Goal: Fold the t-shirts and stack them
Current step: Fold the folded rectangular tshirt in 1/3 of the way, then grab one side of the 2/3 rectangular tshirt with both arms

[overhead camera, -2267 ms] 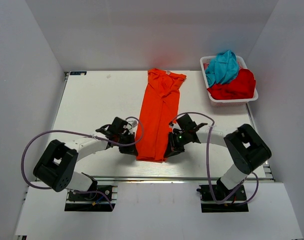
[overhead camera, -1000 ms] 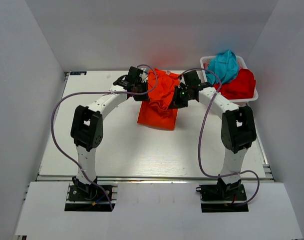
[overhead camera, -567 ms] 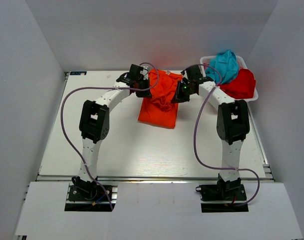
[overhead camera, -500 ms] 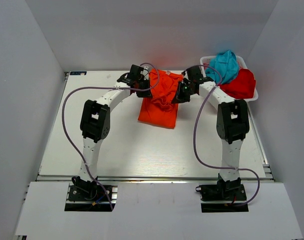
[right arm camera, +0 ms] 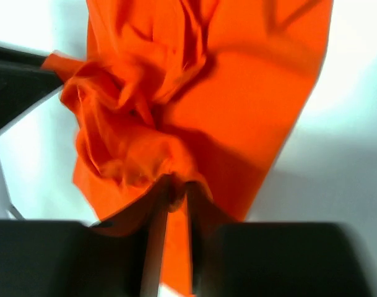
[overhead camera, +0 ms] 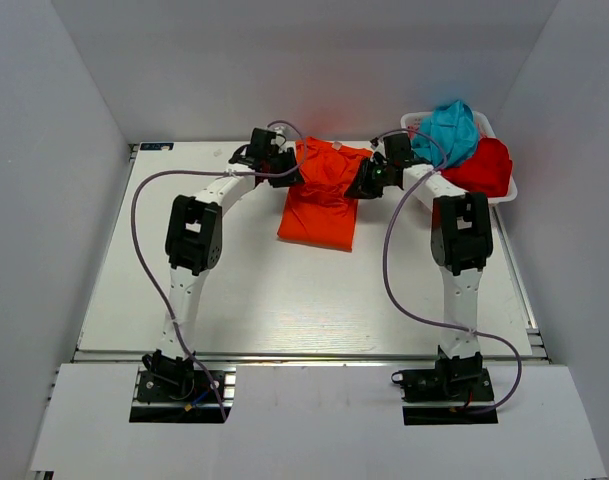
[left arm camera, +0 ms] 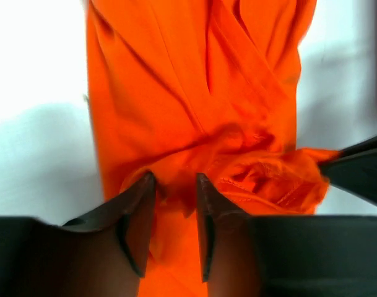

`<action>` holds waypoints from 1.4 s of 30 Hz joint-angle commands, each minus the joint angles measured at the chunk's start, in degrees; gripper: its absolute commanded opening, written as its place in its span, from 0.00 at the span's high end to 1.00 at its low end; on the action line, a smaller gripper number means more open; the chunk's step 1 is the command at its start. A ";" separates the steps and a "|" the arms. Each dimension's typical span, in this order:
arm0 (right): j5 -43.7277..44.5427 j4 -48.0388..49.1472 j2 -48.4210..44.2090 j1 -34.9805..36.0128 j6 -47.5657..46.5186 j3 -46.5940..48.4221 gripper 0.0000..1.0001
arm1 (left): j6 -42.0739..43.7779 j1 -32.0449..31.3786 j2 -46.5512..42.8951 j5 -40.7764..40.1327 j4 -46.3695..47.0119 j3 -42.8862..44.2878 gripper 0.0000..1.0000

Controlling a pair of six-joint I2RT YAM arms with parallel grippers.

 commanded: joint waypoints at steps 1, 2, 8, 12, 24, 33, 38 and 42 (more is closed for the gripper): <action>-5.24 8.56 3.55 -0.84 -2.20 3.74 0.74 | -3.40 2.31 2.03 3.74 5.77 4.28 0.53; -5.60 8.39 4.00 -1.10 -2.21 6.71 0.72 | -4.02 2.84 2.66 6.53 6.47 7.07 0.50; -3.77 6.45 -0.03 -2.78 -4.66 12.02 0.10 | -4.81 5.30 0.66 8.66 6.74 10.19 0.00; -4.02 7.07 -7.67 -2.07 -7.74 2.55 0.10 | -2.71 5.31 -9.27 8.67 11.04 -2.89 0.00; -15.17 11.81 -7.26 2.76 -6.61 -4.87 0.10 | 0.99 -0.22 -17.38 17.19 13.78 -23.66 0.00; -17.92 27.27 4.09 2.94 5.96 -0.73 0.10 | -1.30 -1.28 -15.18 23.96 20.46 -36.22 0.00; -8.95 32.64 8.92 1.97 13.34 -1.87 0.10 | -0.34 -1.28 -12.81 21.77 16.42 -36.41 0.00; -7.18 34.23 11.29 0.83 16.07 -1.62 0.10 | 1.51 -1.28 -12.28 20.54 13.96 -36.94 0.00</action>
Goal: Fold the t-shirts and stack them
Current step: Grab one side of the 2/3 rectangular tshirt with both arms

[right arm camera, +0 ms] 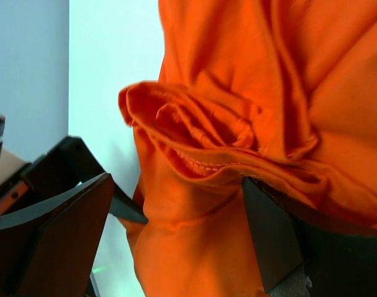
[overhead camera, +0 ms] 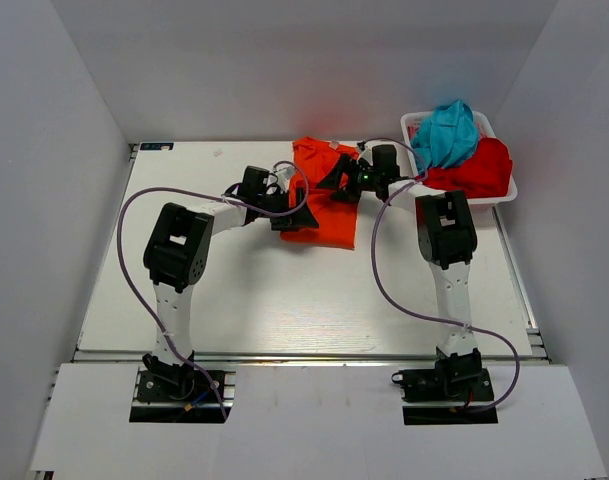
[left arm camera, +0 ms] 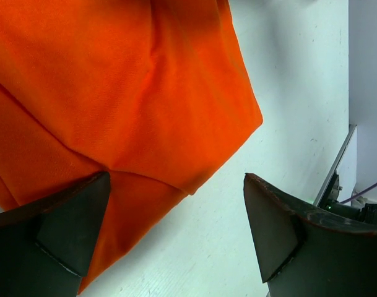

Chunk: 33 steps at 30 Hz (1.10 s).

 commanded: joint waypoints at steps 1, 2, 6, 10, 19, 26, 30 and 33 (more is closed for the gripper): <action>5.08 4.09 2.84 -1.88 2.74 2.10 0.10 | 2.85 -0.13 2.13 -2.11 -5.76 -1.74 0.00; 4.64 3.82 2.93 -1.97 2.57 2.72 0.10 | 2.85 -0.13 2.13 -2.81 -5.77 -1.75 0.00; 2.89 -0.21 2.67 -3.03 0.11 8.85 0.10 | 5.83 -0.13 -0.41 -4.13 -8.05 -1.75 0.00; 5.34 -6.71 -3.28 -2.76 -8.30 9.93 0.10 | 7.15 -0.13 -3.31 -5.88 -9.80 -0.08 0.00; 9.38 -9.19 -21.93 -1.80 -17.38 -16.37 0.10 | 7.16 -0.13 -14.30 -7.37 -6.73 -4.73 0.00; 12.64 -9.28 -34.59 0.40 -15.99 -36.00 0.10 | 7.25 1.36 -20.64 -15.38 -4.89 -13.87 0.00; 11.50 -9.54 -34.34 0.93 -15.63 -39.64 0.10 | 7.25 1.37 -16.78 -17.15 -5.94 -12.48 0.02; 10.71 -9.45 -32.24 1.10 -14.58 -40.43 0.10 | 7.25 1.37 -13.70 -16.00 -4.81 -11.94 0.09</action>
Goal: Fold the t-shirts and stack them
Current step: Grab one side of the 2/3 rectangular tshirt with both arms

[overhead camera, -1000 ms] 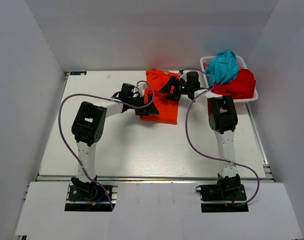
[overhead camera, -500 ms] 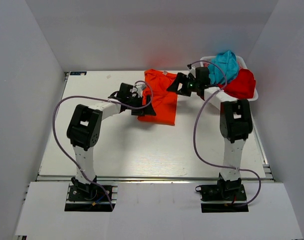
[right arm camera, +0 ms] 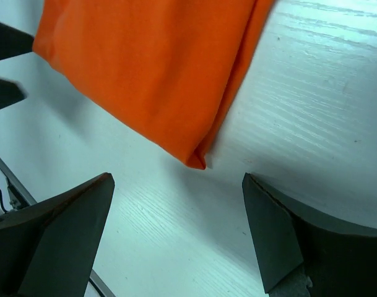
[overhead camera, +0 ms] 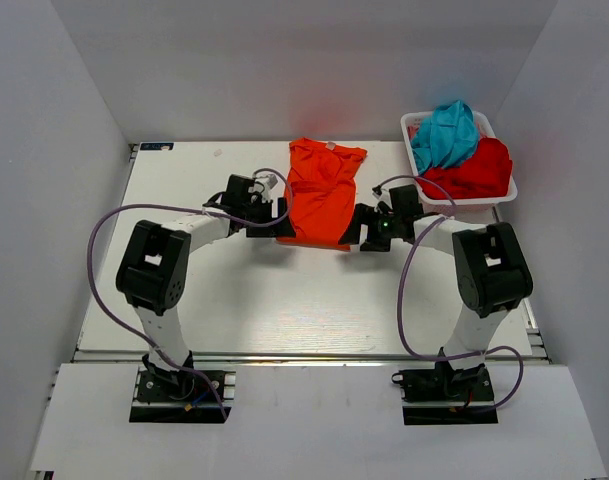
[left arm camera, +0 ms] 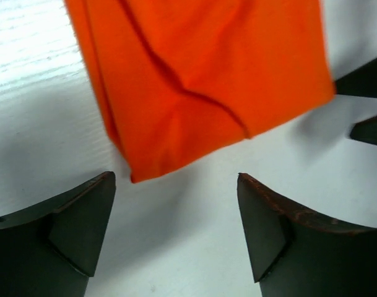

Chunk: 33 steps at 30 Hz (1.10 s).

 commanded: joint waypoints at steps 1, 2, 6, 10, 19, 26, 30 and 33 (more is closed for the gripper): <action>-0.90 1.87 1.61 0.06 0.57 0.26 0.10 | 0.51 0.17 2.59 -0.76 1.01 1.39 0.13; -1.69 1.96 1.87 0.23 0.66 0.35 0.11 | 0.51 0.17 3.20 -1.54 1.01 1.39 0.16; -2.05 2.05 4.24 0.93 1.89 0.88 0.23 | 0.51 0.17 5.66 -2.08 0.49 2.62 0.36; -2.22 3.10 5.39 0.76 1.81 0.27 0.34 | 0.51 0.17 6.81 -1.20 1.18 1.93 0.53; -4.51 6.44 7.68 1.11 3.47 0.10 0.75 | -0.10 0.17 7.43 0.28 1.36 0.87 0.99; -3.37 9.43 6.37 1.02 3.21 -2.71 1.00 | -0.63 0.17 6.29 1.35 2.51 -0.80 1.00; -1.88 9.17 1.11 1.02 1.37 -6.84 1.00 | -0.63 0.17 2.35 1.35 2.51 -4.39 1.00; -0.99 9.78 -7.57 0.93 0.67 -13.25 1.00 | -0.63 0.17 -1.17 0.82 0.94 -7.64 1.00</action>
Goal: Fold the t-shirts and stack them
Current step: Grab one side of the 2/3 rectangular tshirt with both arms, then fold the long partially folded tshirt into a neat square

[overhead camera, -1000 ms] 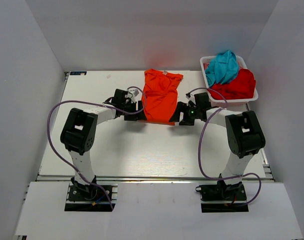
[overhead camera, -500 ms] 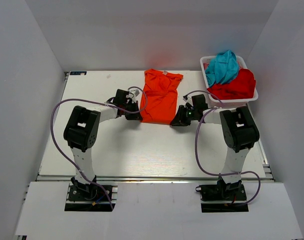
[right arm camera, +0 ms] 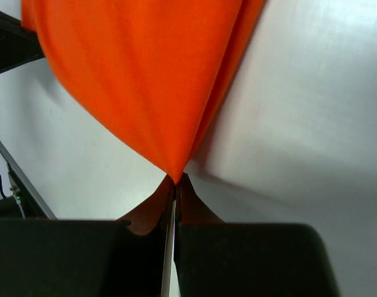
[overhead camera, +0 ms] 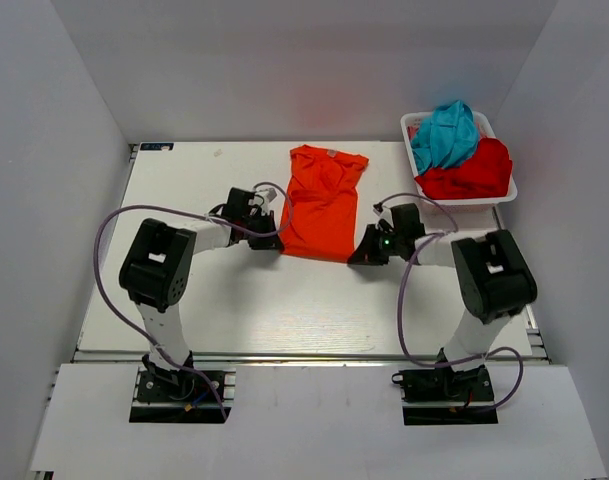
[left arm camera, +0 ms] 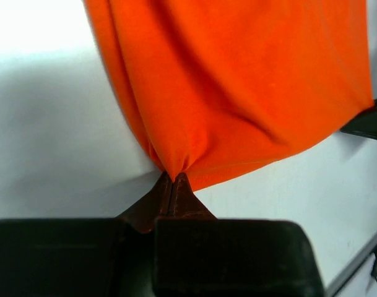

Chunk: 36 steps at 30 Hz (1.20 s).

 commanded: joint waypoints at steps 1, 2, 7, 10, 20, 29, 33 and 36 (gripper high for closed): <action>2.07 -0.86 -9.36 0.36 -2.25 -7.66 1.00 | 0.46 -0.14 -8.12 -0.32 -4.95 -4.38 1.00; 2.07 -2.34 -10.94 0.19 -2.42 -8.64 1.00 | 0.46 -0.66 -9.98 -0.93 -4.96 -6.82 1.00; 0.24 -7.98 -23.06 0.28 -3.83 -17.52 1.00 | -1.73 -1.72 -20.88 -1.02 -6.27 -15.54 1.00; -3.10 -13.59 -27.64 1.06 -5.14 -17.10 1.00 | -2.26 -1.72 -25.97 3.36 -7.76 -17.48 1.00; -0.68 -23.36 -32.06 0.90 -7.44 -3.04 1.00 | -2.88 -2.25 -31.18 5.40 -11.29 -7.74 1.00; 1.80 -24.77 -22.65 -2.18 -5.94 12.06 1.00 | -5.16 -1.37 -19.60 -6.90 -15.24 10.80 1.00; 1.19 -23.89 -18.70 -3.50 -5.41 16.03 1.00 | -5.78 -0.84 -12.49 -9.98 -18.66 21.51 1.00; 0.40 -24.50 -15.97 -4.46 -5.76 19.81 1.00 | -5.78 -0.84 -8.43 -11.47 -20.51 28.01 1.00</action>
